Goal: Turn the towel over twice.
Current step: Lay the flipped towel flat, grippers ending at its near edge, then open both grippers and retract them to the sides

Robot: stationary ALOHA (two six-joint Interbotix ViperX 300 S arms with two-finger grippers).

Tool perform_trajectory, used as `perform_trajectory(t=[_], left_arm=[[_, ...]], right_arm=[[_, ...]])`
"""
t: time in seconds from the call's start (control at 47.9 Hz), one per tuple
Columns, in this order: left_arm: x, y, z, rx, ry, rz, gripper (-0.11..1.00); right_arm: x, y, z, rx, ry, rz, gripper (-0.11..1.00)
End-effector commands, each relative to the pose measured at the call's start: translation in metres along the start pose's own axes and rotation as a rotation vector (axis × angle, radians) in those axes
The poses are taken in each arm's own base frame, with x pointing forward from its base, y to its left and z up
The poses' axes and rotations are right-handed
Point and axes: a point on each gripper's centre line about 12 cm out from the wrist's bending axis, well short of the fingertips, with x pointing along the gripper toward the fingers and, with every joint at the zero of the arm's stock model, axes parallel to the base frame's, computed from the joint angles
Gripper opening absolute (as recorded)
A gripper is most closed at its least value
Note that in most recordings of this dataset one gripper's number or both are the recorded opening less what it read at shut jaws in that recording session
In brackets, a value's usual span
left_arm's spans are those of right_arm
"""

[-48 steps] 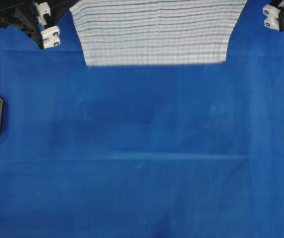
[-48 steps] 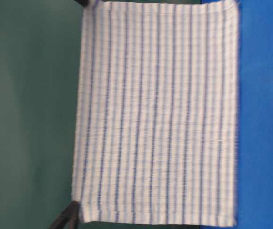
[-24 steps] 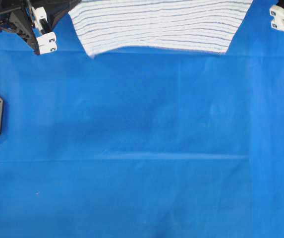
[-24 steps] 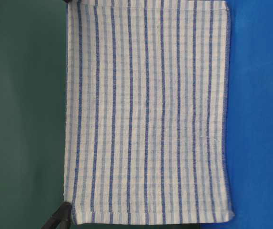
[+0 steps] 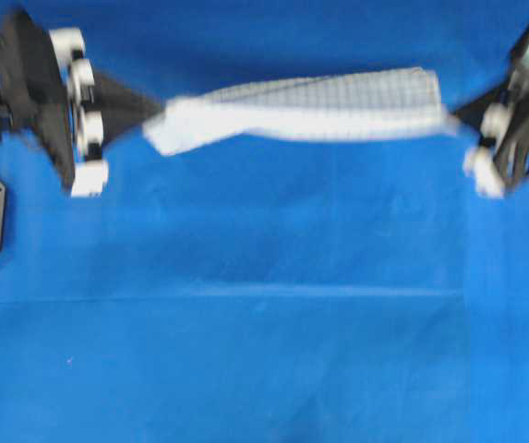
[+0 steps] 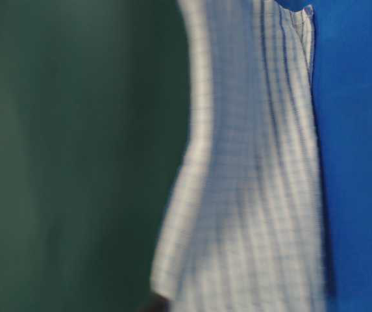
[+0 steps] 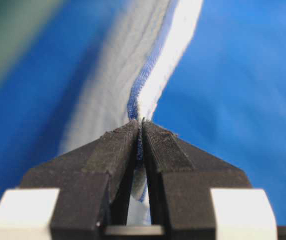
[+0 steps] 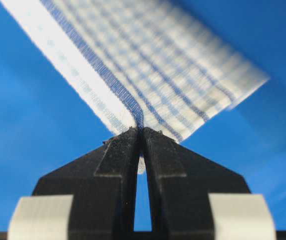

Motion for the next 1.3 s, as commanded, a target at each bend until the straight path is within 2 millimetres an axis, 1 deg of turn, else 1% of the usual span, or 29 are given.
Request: perform_trajectory(t=[0.0,0.021,0.167,0.251,0.418,0.564,0.689,0.773,0.961,1.233,1.274], left_arm=[[0.002,-0.021,-0.016,0.016,0.05,-0.073,0.05],[0.002,-0.025,-0.021,0.018,0.064,-0.088,0.05],[0.008,-0.057,-0.056,0.013,0.195,-0.192,0.05],[0.014,-0.073,-0.07,-0.001,0.265,-0.233,0.05],[0.026,-0.1,-0.089,-0.027,0.357,-0.285,0.05],[0.032,-0.121,-0.102,-0.003,0.419,-0.325,0.05],[0.03,-0.135,-0.107,0.03,0.435,-0.365,0.05],[0.03,-0.14,-0.107,0.039,0.434,-0.378,0.05],[0.029,-0.139,-0.108,0.041,0.438,-0.376,0.05],[0.034,-0.131,-0.104,0.024,0.43,-0.351,0.05],[0.035,-0.131,-0.103,0.021,0.428,-0.348,0.07]], right_arm=[[0.006,0.022,-0.019,-0.007,0.057,0.032,0.05],[0.011,0.028,-0.028,0.0,0.087,0.03,0.05],[0.027,0.056,-0.062,0.017,0.188,-0.007,0.05],[0.035,0.073,-0.082,0.023,0.233,-0.035,0.05],[0.042,0.099,-0.11,0.029,0.283,-0.052,0.05],[0.044,0.119,-0.126,0.042,0.303,-0.044,0.05],[0.044,0.126,-0.134,0.042,0.312,-0.041,0.05],[0.044,0.127,-0.136,0.042,0.313,-0.044,0.05],[0.044,0.126,-0.136,0.042,0.314,-0.046,0.05],[0.045,0.127,-0.133,0.016,0.293,-0.036,0.05],[0.045,0.127,-0.133,0.012,0.289,-0.035,0.06]])
